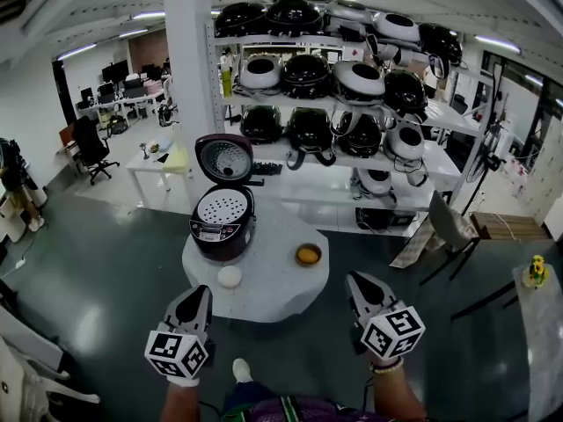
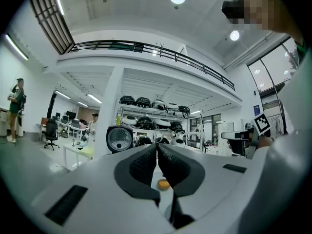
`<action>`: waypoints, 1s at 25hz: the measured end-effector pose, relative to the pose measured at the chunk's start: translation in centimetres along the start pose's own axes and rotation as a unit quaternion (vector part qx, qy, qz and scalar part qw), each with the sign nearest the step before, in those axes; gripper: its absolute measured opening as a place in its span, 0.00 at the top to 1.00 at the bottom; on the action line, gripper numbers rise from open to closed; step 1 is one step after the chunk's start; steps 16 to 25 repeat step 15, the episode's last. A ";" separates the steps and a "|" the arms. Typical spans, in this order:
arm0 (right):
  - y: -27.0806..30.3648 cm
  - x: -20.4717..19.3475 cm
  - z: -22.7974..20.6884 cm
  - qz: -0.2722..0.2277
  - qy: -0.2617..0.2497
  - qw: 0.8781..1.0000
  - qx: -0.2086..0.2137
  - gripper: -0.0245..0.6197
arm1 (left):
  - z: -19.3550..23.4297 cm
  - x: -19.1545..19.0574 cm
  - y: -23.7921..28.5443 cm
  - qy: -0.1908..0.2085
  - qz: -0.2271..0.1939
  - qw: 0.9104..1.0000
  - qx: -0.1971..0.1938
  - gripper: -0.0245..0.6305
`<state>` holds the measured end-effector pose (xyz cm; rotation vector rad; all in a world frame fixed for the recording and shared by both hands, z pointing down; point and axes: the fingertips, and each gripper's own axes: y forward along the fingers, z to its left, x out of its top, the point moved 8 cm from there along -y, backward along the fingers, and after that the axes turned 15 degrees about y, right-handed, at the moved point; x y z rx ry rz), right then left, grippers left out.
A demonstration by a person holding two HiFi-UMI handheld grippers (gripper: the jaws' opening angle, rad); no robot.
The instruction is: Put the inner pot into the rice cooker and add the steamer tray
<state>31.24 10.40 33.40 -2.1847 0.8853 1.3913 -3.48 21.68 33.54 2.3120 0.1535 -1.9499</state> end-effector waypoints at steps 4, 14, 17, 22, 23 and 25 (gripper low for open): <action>-1.3 -0.5 -0.3 0.007 -0.001 1.000 0.002 0.95 | -1.4 -0.2 -1.1 0.002 0.000 1.000 0.004 0.92; -2.7 -0.6 0.0 0.017 -0.003 1.000 0.015 0.95 | -3.1 0.0 -3.2 0.000 0.006 1.000 0.017 0.92; -2.9 -0.5 0.0 0.018 -0.001 1.000 0.015 0.95 | -3.3 0.2 -3.3 -0.001 0.007 1.000 0.017 0.92; -2.9 -0.5 0.0 0.018 -0.001 1.000 0.015 0.95 | -3.3 0.2 -3.3 -0.001 0.007 1.000 0.017 0.92; -2.9 -0.5 0.0 0.018 -0.001 1.000 0.015 0.95 | -3.3 0.2 -3.3 -0.001 0.007 1.000 0.017 0.92; -2.9 -0.5 0.0 0.018 -0.001 1.000 0.015 0.95 | -3.3 0.2 -3.3 -0.001 0.007 1.000 0.017 0.92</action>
